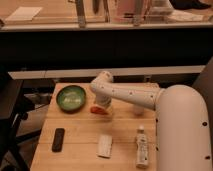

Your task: Place the pepper in the ceramic bowl

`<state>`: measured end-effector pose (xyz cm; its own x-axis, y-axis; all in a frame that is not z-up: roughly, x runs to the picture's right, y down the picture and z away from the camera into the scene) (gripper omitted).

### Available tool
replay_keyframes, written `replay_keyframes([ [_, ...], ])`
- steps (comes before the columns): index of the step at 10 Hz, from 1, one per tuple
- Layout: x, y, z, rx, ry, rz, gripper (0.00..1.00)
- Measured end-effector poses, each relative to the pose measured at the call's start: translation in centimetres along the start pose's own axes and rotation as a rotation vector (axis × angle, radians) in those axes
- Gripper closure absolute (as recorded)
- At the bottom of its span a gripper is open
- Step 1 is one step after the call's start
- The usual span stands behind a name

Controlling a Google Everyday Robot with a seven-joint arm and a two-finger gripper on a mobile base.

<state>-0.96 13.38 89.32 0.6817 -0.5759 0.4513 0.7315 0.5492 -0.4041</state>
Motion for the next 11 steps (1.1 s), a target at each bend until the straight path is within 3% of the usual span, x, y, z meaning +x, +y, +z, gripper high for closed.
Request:
replay_keyframes([
  [3,0.0,-0.5,3.1,-0.027,-0.056,0.000,0.20],
  [5,-0.3,-0.7,3.4,-0.023,-0.051,-0.005,0.23],
  [11,0.7,-0.2,1.9,-0.026,-0.047,-0.002,0.84],
])
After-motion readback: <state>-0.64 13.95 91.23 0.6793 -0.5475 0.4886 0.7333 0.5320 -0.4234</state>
